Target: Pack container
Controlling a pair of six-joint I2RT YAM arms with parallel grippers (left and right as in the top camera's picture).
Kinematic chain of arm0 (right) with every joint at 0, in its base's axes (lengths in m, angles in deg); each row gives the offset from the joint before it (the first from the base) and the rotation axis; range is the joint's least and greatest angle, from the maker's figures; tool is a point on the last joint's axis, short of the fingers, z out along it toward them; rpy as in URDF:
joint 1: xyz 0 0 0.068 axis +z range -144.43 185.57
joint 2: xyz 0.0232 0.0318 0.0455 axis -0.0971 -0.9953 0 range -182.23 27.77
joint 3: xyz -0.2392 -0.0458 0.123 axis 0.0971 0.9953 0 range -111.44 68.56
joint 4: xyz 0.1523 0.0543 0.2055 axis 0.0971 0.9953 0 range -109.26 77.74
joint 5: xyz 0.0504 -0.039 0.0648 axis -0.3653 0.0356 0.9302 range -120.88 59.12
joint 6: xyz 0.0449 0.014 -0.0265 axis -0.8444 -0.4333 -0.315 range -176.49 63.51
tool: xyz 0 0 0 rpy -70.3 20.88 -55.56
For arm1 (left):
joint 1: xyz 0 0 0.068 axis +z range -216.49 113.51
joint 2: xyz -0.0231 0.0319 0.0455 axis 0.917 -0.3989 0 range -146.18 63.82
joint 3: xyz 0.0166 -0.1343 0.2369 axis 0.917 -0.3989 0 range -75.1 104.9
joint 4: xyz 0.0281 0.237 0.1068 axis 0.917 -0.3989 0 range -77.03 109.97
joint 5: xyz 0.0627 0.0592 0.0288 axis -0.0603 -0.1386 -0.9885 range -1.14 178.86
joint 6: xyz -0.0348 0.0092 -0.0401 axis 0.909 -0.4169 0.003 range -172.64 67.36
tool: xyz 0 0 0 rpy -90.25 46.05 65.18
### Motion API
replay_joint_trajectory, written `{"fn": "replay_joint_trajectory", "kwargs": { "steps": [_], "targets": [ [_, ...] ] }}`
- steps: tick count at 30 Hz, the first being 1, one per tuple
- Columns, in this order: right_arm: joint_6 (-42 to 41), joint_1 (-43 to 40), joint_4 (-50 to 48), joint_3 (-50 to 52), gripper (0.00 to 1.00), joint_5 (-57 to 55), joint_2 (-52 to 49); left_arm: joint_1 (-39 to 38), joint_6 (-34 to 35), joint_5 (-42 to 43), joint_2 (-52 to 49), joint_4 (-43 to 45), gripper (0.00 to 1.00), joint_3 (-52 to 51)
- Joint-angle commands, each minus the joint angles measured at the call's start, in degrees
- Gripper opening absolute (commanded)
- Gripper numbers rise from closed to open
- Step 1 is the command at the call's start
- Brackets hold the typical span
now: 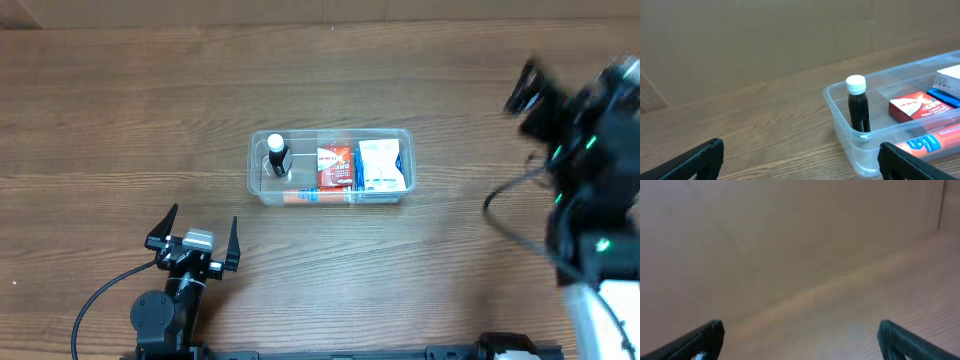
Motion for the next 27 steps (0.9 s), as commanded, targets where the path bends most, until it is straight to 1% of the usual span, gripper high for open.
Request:
{"fn": "replay_joint_trajectory", "kwargs": {
  "steps": [1, 5, 8, 13, 19, 21, 22, 23, 27],
  "targets": [
    [0.11, 2.49, -14.05, 24.24, 1.00, 5.90, 16.11, 0.22, 0.57, 0.37, 0.37, 0.13, 1.00, -0.24],
    [0.92, 2.47, -21.44, 41.90, 1.00, 6.64, 34.01, 0.22, 0.57, 0.37, 0.37, 0.13, 1.00, -0.24],
    [4.17, 2.51, -21.84, 47.32, 1.00, 6.60, 41.27, 0.22, 0.57, 0.37, 0.37, 0.13, 1.00, -0.24],
    [4.85, 2.51, -21.77, 53.40, 1.00, 6.62, 45.59, 0.22, 0.57, 0.37, 0.37, 0.13, 1.00, -0.24],
    [4.83, 2.51, -21.33, 57.40, 1.00, 6.60, 50.99, 0.22, 0.57, 0.37, 0.37, 0.13, 1.00, -0.24],
    [4.85, 2.51, -18.01, 57.44, 1.00, 6.60, 53.57, 0.22, 0.57, 0.37, 0.37, 0.13, 1.00, -0.24],
    [4.85, 2.51, -14.69, 57.44, 1.00, 6.62, 55.32, 0.22, 0.57, 0.37, 0.37, 0.13, 1.00, -0.24],
    [6.54, 2.51, -13.64, 57.44, 1.00, 6.23, 56.28, 0.22, 0.57, 0.37, 0.37, 0.13, 1.00, -0.24],
    [7.93, 2.51, -13.60, 57.44, 1.00, 6.43, 56.50, 0.22, 0.57, 0.37, 0.37, 0.13, 1.00, -0.24]
  ]
}}
